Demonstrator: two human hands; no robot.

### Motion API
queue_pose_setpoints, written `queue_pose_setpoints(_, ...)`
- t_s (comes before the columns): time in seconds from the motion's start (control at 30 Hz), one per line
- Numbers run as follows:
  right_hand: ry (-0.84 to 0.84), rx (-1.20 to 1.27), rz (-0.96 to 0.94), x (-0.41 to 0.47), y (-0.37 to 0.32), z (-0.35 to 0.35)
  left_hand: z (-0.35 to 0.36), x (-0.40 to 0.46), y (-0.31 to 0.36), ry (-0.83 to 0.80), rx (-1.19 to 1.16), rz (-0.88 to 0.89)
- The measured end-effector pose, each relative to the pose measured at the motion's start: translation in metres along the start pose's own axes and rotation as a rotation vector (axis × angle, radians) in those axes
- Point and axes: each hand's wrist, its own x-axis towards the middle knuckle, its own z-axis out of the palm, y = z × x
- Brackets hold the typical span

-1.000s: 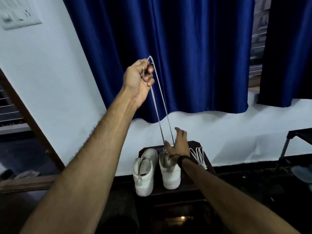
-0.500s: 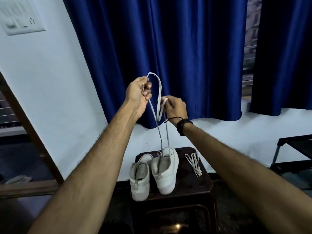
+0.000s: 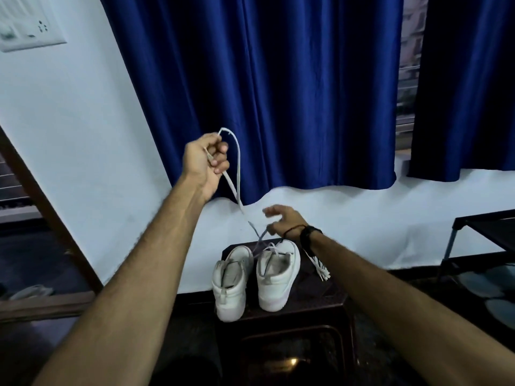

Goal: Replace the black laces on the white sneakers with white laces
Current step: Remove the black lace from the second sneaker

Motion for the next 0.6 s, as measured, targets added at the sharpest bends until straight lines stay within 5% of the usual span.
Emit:
queue_pose_setpoints(0.2,-0.281,0.071,0.073,-0.041,0.051,0.041,-0.019,-0.038,0.004,-0.465,0.331,-0.221)
queue_pose_setpoints(0.43,-0.126,0.063,0.351,-0.047,0.075,0.065,-0.057,-0.07,-0.047,-0.709,0.407,-0.511)
queue_pose_setpoints(0.5,-0.081,-0.043,0.392,-0.042,0.072,0.07,-0.062,-0.075,-0.069,-0.722,0.749,-0.568)
queue_pose_setpoints(0.6,0.021,-0.266,0.433,-0.042,0.071,0.073,-0.064,-0.071,-0.106,-0.43,1.036,-0.465)
